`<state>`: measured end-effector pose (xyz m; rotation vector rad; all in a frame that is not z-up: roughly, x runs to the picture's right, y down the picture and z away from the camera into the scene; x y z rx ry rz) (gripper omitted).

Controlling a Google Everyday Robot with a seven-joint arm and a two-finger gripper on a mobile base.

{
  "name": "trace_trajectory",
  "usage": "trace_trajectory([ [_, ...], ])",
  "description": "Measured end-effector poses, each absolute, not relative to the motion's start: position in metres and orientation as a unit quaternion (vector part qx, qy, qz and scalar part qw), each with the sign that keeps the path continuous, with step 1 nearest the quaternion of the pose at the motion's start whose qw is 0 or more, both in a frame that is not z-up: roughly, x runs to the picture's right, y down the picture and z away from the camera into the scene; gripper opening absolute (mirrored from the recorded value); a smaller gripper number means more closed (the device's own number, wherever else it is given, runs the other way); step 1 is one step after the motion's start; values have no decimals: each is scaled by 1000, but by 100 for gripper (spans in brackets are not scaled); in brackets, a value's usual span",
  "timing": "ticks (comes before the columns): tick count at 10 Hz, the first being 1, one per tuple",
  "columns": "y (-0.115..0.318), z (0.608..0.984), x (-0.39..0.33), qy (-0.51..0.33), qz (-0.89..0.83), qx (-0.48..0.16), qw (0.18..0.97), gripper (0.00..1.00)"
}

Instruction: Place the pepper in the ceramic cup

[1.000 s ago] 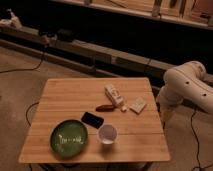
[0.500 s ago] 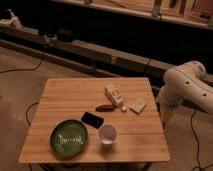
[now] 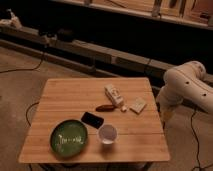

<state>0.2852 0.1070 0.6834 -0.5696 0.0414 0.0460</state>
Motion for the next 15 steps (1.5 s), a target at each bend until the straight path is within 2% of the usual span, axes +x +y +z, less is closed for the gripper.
trace_trajectory([
  [8, 100, 685, 279, 17, 22, -277, 960, 65],
  [15, 62, 703, 180, -48, -27, -238, 970, 65],
])
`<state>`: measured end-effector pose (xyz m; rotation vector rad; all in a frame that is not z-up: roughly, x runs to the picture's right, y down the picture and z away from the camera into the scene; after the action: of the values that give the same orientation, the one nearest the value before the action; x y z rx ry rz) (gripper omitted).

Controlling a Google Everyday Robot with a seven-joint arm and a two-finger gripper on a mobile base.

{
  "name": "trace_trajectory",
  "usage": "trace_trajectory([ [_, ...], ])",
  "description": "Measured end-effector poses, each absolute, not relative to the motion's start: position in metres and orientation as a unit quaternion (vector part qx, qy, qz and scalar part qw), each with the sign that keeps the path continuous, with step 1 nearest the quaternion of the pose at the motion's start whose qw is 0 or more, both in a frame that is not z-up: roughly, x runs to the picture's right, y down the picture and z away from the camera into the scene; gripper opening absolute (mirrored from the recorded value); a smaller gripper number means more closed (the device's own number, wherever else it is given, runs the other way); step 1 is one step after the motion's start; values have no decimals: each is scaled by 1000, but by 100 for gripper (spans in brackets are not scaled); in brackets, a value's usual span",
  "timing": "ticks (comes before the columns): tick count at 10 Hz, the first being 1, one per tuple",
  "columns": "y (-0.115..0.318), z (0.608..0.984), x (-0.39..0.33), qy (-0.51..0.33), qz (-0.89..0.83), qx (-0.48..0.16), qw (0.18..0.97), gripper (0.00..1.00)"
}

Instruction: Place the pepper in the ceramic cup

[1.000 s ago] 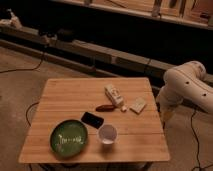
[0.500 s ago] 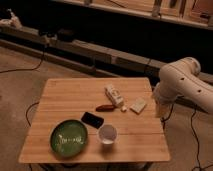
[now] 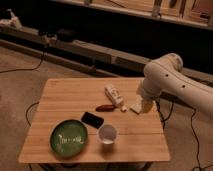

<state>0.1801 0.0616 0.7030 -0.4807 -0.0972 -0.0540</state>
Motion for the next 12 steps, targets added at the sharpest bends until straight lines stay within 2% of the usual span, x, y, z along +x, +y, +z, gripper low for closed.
trace_trajectory([
  [5, 37, 735, 138, -126, -54, -191, 972, 65],
  [8, 44, 749, 129, -181, -72, -200, 960, 65],
  [12, 48, 752, 128, -191, -77, -206, 957, 65],
])
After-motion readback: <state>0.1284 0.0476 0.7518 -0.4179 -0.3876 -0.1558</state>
